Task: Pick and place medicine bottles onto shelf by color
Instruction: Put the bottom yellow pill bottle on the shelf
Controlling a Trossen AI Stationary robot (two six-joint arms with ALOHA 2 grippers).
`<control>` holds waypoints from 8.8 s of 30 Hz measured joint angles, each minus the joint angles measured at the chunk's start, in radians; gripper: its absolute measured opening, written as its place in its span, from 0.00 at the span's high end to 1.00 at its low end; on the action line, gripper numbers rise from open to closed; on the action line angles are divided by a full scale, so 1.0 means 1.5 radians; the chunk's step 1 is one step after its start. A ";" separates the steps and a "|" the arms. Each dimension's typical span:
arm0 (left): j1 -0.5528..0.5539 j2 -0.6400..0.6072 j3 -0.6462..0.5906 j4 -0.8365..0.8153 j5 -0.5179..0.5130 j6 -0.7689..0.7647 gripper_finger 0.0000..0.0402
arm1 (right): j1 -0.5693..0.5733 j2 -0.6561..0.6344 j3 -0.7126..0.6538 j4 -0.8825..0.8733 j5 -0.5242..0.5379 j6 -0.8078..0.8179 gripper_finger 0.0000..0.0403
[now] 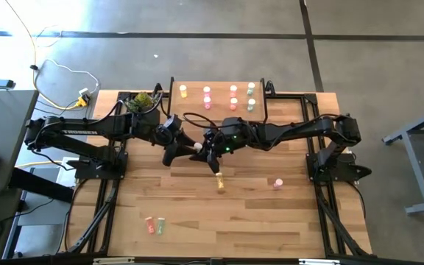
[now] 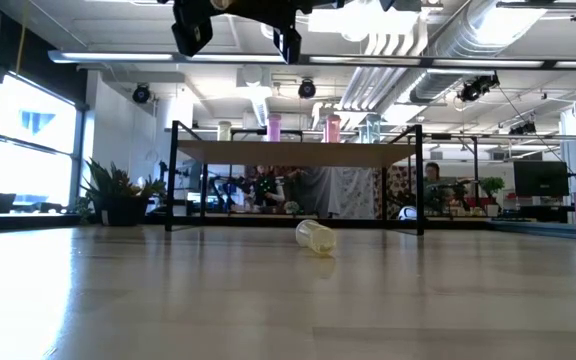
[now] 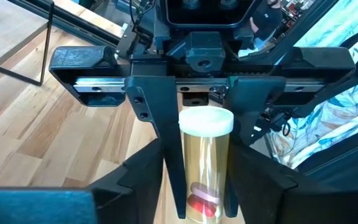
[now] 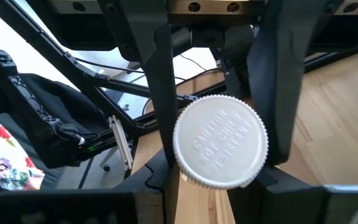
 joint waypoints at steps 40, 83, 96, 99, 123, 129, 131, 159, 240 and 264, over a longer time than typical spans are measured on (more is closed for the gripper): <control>0.000 0.001 0.000 0.011 0.010 0.009 0.79 | -0.005 0.000 0.000 0.000 0.017 -0.002 0.77; 0.001 -0.010 0.000 -0.045 0.025 0.020 0.80 | -0.004 -0.001 0.002 -0.047 0.014 0.074 0.77; 0.001 -0.032 0.000 -0.099 0.029 0.018 0.81 | -0.004 0.000 0.001 -0.052 0.019 0.074 0.77; 0.001 -0.032 0.000 -0.099 0.029 0.018 0.81 | -0.004 0.000 0.001 -0.052 0.020 0.075 0.77; 0.023 -0.032 -0.001 -0.078 0.023 0.018 0.54 | -0.005 -0.002 0.001 -0.040 0.036 0.053 0.77; 0.023 -0.032 -0.001 -0.045 0.021 0.018 0.54 | -0.005 -0.002 0.001 0.002 0.036 0.043 0.77; 0.023 -0.032 -0.001 -0.044 0.016 0.018 0.54 | -0.005 -0.001 0.001 0.005 0.036 0.043 0.77; 0.025 -0.080 0.001 -0.007 -0.037 0.045 0.54 | -0.005 0.001 0.000 0.133 0.093 -0.001 0.77; 0.183 -0.075 -0.001 -0.036 -0.015 0.176 0.79 | -0.110 -0.003 0.001 0.083 -0.045 0.034 0.54; 0.290 -0.075 -0.001 -0.038 -0.012 0.287 0.79 | -0.260 -0.054 0.010 0.210 -0.039 -0.195 0.48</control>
